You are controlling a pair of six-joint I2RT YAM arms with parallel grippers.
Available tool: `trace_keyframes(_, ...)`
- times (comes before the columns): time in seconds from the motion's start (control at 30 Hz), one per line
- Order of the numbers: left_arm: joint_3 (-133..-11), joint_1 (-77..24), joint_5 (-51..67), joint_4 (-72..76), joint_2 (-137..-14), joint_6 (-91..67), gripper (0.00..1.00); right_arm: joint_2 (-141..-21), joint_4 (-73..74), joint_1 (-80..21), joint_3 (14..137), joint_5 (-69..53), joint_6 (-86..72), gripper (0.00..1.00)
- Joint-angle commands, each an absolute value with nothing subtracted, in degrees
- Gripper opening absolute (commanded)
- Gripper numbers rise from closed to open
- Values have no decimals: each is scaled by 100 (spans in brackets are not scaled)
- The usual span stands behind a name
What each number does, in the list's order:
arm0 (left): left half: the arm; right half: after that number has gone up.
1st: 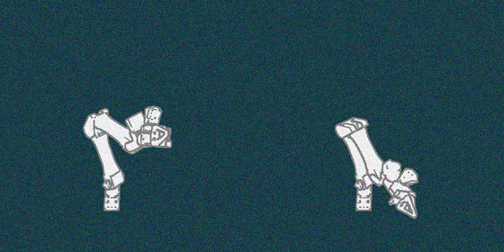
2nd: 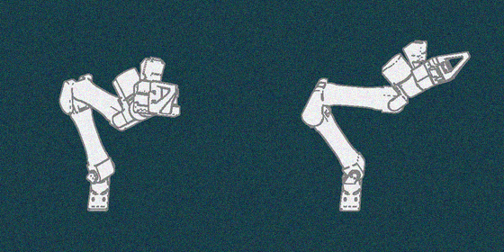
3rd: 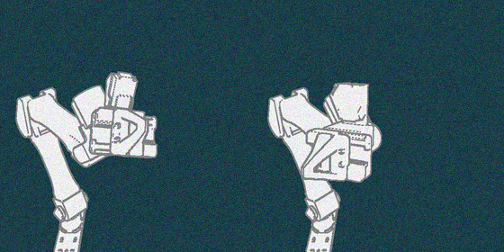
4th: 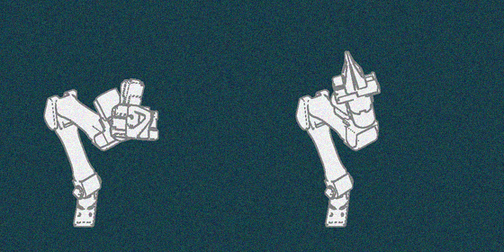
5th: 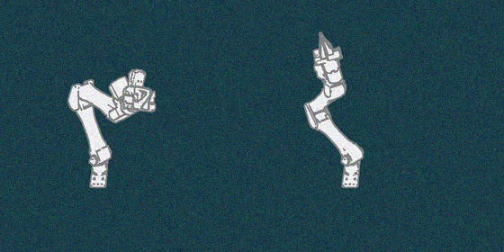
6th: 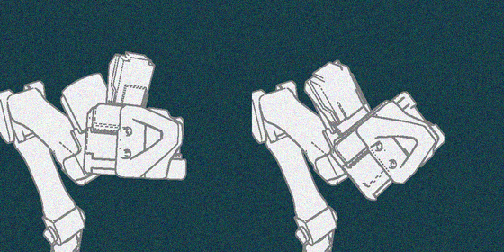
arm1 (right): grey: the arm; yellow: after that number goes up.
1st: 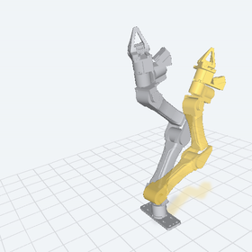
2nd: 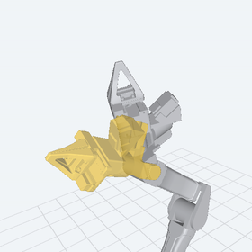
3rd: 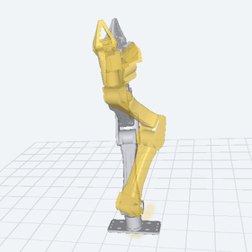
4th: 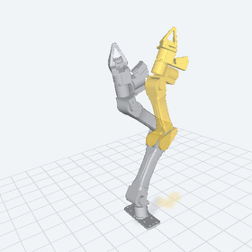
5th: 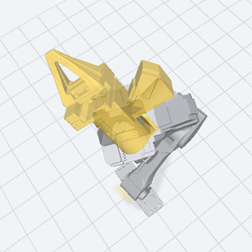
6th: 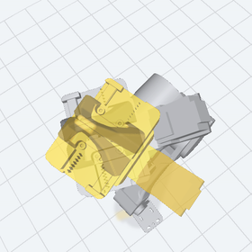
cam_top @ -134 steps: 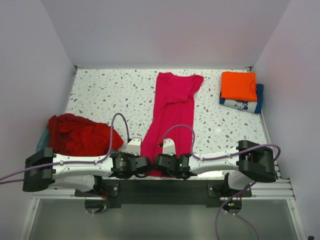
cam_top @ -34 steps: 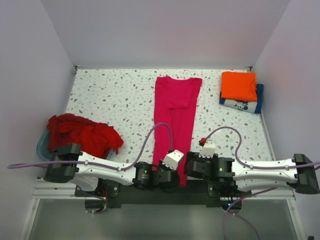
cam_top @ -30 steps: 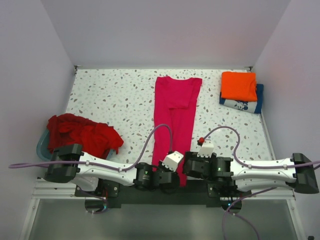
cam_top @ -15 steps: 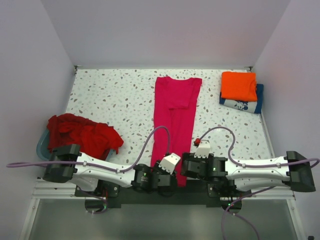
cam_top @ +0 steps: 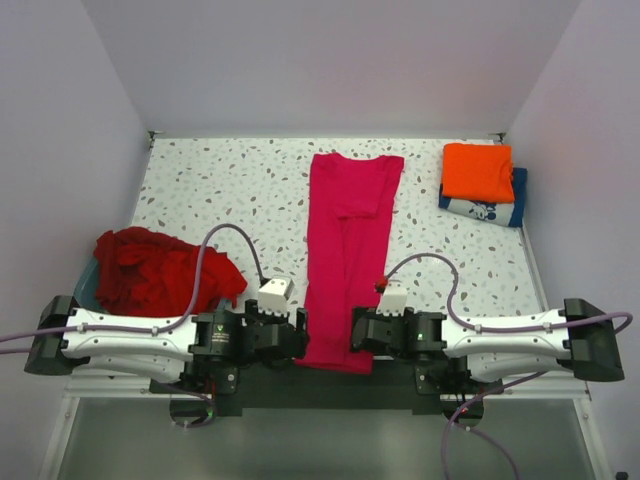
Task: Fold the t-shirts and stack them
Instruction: Fold the tshirt
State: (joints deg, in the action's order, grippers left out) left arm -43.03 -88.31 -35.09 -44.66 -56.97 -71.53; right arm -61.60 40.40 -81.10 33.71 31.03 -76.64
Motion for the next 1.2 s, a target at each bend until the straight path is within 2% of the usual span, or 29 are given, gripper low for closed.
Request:
trace_keyframes(0.0, -3711, -8622, -3287, -4247, -5546, -7365, 90, -6327, 3596, -8121, 3288, 2848, -7646, 97)
trace_keyframes(0.27, -3454, -8578, -3138, -3499, -5809, -7330, 89, -6855, 3340, -8419, 3252, 2584, -7962, 95)
trace_keyframes(0.73, -3067, -8552, -2760, -2725, -6398, -7479, 88, -6451, 3463, -8771, 2953, 2558, -8455, 91)
trace_keyframes(0.93, -3006, -8552, -2663, -2725, -6547, -7611, 72, -6521, 3235, -8921, 2865, 2470, -8604, 73)
trace_keyframes(1.17, -2909, -8560, -2558, -2558, -6548, -7646, 53, -6644, 3068, -9035, 2857, 2470, -8596, 59)
